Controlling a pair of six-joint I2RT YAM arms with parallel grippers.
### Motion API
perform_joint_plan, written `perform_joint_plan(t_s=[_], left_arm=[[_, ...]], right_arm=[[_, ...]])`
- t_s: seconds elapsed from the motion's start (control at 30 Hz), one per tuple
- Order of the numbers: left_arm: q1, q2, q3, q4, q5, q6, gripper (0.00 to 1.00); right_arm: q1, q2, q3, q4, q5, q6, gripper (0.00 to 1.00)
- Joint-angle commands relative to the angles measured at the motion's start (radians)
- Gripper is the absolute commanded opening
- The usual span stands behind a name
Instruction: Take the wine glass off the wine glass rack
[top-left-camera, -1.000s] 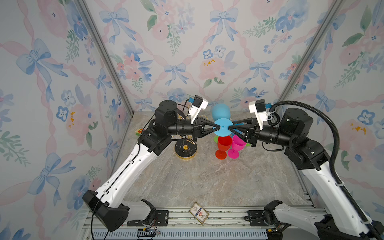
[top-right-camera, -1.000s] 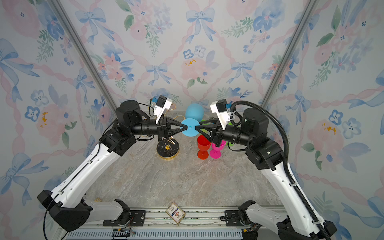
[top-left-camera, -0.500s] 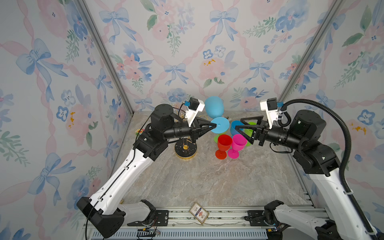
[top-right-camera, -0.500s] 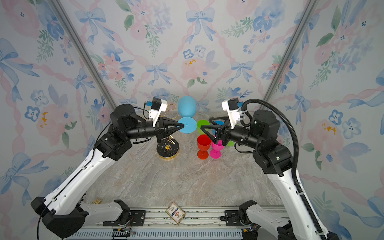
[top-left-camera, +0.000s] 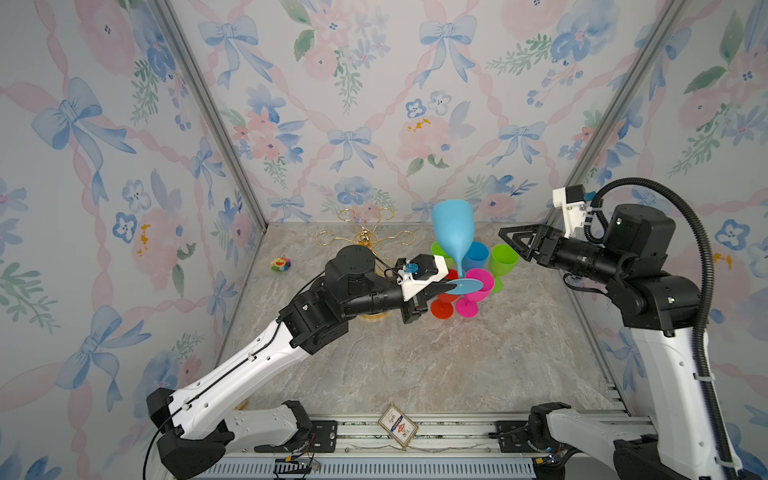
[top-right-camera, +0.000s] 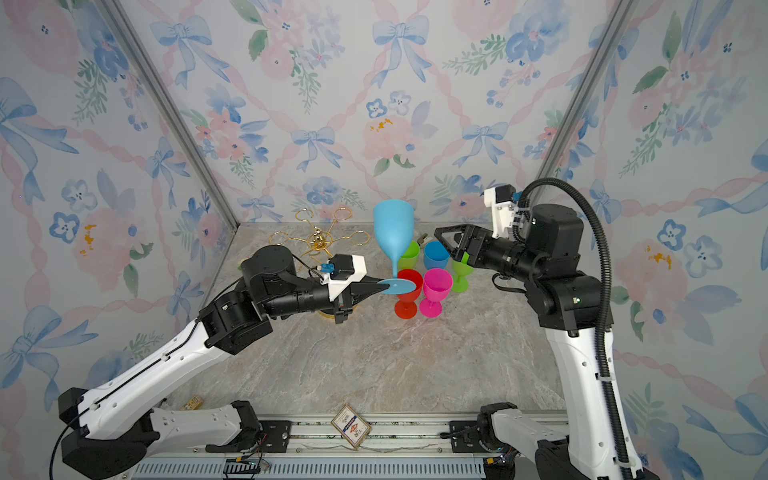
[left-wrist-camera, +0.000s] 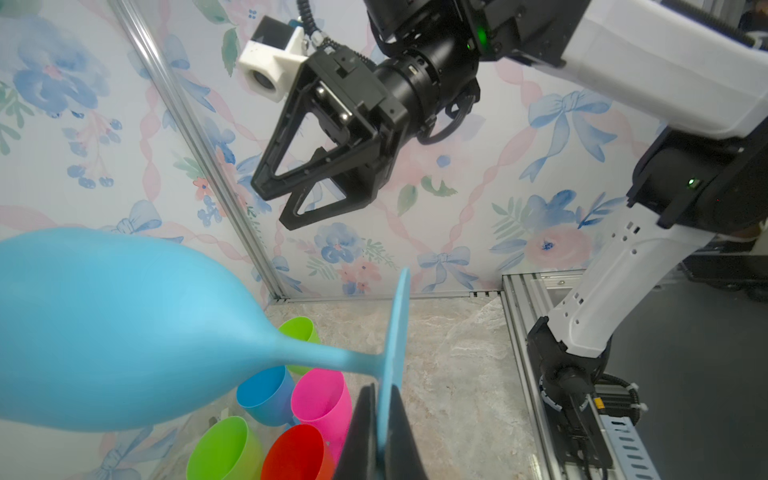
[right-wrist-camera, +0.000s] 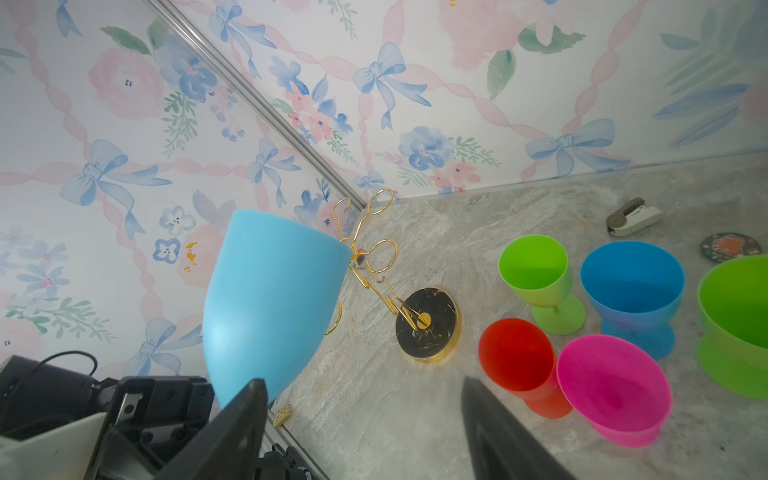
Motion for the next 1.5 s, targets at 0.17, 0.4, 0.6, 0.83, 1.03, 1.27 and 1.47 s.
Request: perform_joint_plan(t_s=[0.17, 0.4, 0.6, 0.83, 1.03, 1.27, 1.47], left_arm=[[-0.132, -0.027, -0.095, 0.023, -0.362, 0.232, 0.00], [-0.246, -0.010, -0.176, 0.032, -0.596, 0.386, 0.00], [-0.303, -0.028, -0.270, 0.138, -0.721, 0.472, 0.00], [-0.401, -0.005, -0.412, 0.252, -0.969, 0.714, 0.00], [-0.452, -0.012, -0.568, 0.443, -1.088, 0.888, 0.00], [-0.465, -0.028, -0.653, 0.547, -1.112, 1.019, 0.00], [-0.466, 0.006, -0.728, 0.638, -1.143, 1.146, 0.00]], right_arm=[[-0.027, 0.001, -0.012, -0.207, -0.034, 0.137, 0.76], [-0.029, 0.003, -0.035, -0.281, -0.046, 0.181, 0.74], [-0.032, 0.029, 0.020, -0.400, -0.059, 0.186, 0.72], [-0.032, 0.080, 0.043, -0.475, -0.158, 0.209, 0.68], [0.003, 0.150, 0.131, -0.554, -0.146, 0.176, 0.65], [0.039, 0.190, 0.170, -0.617, -0.109, 0.125, 0.58], [0.079, 0.230, 0.183, -0.689, -0.042, 0.028, 0.50]])
